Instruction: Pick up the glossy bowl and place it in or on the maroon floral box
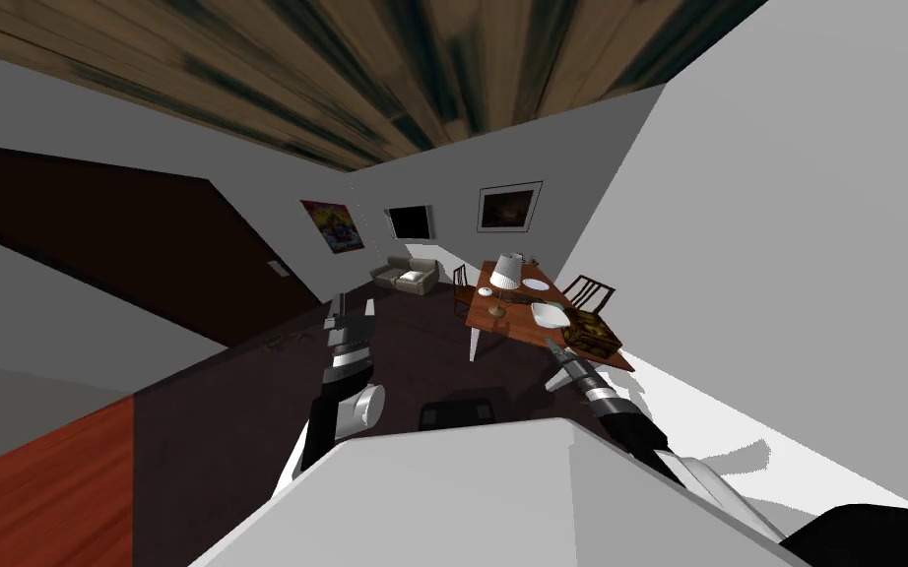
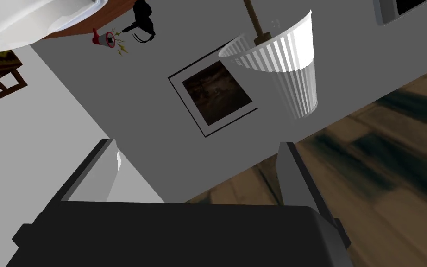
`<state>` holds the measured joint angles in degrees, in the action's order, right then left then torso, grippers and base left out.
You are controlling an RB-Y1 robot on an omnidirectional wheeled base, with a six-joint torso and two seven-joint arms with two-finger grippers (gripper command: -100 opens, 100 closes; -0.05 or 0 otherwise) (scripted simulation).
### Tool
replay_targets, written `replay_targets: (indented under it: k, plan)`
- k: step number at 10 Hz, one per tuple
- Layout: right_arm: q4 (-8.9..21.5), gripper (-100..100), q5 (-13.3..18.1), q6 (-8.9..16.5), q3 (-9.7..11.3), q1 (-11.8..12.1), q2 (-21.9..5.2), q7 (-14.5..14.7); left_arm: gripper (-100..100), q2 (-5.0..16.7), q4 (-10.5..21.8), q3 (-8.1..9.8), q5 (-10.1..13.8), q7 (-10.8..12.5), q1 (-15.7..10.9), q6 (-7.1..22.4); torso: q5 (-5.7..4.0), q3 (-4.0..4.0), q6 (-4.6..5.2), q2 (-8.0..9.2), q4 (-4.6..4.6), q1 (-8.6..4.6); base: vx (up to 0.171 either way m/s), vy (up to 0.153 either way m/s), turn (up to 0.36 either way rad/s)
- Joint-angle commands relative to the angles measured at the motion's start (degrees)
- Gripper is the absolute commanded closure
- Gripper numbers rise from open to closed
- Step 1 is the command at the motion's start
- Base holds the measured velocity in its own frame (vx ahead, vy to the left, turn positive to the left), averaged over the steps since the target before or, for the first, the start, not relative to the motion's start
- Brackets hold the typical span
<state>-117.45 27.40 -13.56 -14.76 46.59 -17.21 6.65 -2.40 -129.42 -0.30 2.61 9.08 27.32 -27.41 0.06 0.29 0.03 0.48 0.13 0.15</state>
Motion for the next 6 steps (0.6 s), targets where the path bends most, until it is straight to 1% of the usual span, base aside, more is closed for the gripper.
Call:
replay_targets:
  k: [1, 2, 3, 4, 5, 6]
  plan:
    - [1.5, -100, 2.7, 1.7, -1.5, 1.7, -1.4, 1.0, 0, 0.0, 0.0, 0.0, 0.0, 0.0, 0.0, 0.0, 0.0, 0.0, 0.0, 0.0, 0.0, 0.0, -0.037, 0.101, 0.312]
    - [3.3, -100, 4.3, 2.2, -2.8, 3.4, -2.0, 2.2, 0, 0.0, 0.0, -0.01, 0.0, 0.0, 0.0, 0.0, -0.02, -0.04, -0.04, -0.07, -0.02, -0.07, -0.028, 0.094, 0.35]
    - [3.3, -100, 5.0, 2.2, -2.8, 3.4, -2.0, 2.2, 0, 0.0, 0.0, 0.0, 0.0, 0.0, 0.0, 0.0, -0.03, -0.06, -0.02, -0.11, -0.03, -0.11, -0.018, 0.081, 0.224]
    - [5.2, -100, 7.3, 2.6, -4.1, 5.1, -2.6, 3.3, 0, 0.0, 0.0, 0.0, 0.0, 0.0, 0.0, 0.0, -0.04, -0.08, -0.01, -0.14, -0.03, -0.16, -0.009, 0.089, 0.298]
    - [5.2, -100, 7.4, 2.6, -4.1, 5.1, -2.6, 3.3, 0, 0.0, 0.0, 0.0, 0.0, 0.0, 0.0, 0.0, -0.03, -0.09, -0.01, -0.16, -0.04, -0.14, -0.009, 0.057, 0.187]
    - [6.9, -100, 9.8, 2.9, -5.2, 6.8, -3.2, 4.5, 0, 0.0, 0.0, 0.01, 0.0, 0.0, 0.0, 0.0, -0.05, -0.1, 0.0, -0.17, -0.04, -0.26, -0.011, 0.049, 0.372]
